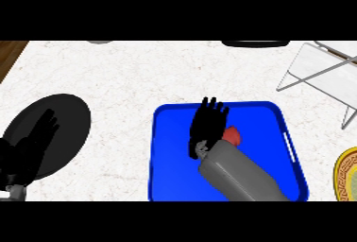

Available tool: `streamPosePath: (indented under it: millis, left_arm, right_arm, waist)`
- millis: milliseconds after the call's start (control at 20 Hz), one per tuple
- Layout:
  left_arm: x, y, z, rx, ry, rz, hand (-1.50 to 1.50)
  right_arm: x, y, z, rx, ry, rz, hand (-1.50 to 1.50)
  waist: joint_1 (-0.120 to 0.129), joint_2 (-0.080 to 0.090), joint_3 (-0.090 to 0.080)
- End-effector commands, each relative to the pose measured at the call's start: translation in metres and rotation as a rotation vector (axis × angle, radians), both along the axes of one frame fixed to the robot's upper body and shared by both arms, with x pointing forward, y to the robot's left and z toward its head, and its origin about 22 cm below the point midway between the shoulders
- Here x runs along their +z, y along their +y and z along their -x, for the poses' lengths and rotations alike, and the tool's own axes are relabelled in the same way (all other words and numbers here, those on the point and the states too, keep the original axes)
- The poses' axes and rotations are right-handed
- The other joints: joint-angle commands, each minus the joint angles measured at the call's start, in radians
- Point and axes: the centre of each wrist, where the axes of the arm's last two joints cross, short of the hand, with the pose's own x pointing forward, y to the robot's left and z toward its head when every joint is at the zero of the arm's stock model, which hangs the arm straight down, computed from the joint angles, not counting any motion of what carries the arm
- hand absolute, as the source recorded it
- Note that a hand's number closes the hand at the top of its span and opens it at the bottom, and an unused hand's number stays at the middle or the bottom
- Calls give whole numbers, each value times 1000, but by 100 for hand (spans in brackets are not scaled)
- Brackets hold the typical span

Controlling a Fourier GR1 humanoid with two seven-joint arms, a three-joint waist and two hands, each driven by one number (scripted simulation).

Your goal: Pick the croissant from the tray and place it in the tiered shelf

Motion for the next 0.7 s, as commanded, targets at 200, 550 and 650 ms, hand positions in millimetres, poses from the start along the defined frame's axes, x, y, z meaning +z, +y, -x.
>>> streamPosePath:
  millis: [200, 550, 650]
  left_arm:
    - [5, -1, -3, -15, 18, -13, 0]
    - [5, 20, -5, -7, -6, -6, 0]
    - [12, 5, -3, -24, -18, 7, 0]
  right_arm:
    - [13, -6, -16, -160, 52, 77, -150]
    - [-22, -26, -16, -200, 76, 60, 150]
    - [-29, -28, -10, -183, 74, -6, 150]
  waist:
    - [4, 3, 0]
    - [11, 7, 0]
    - [16, 5, 1]
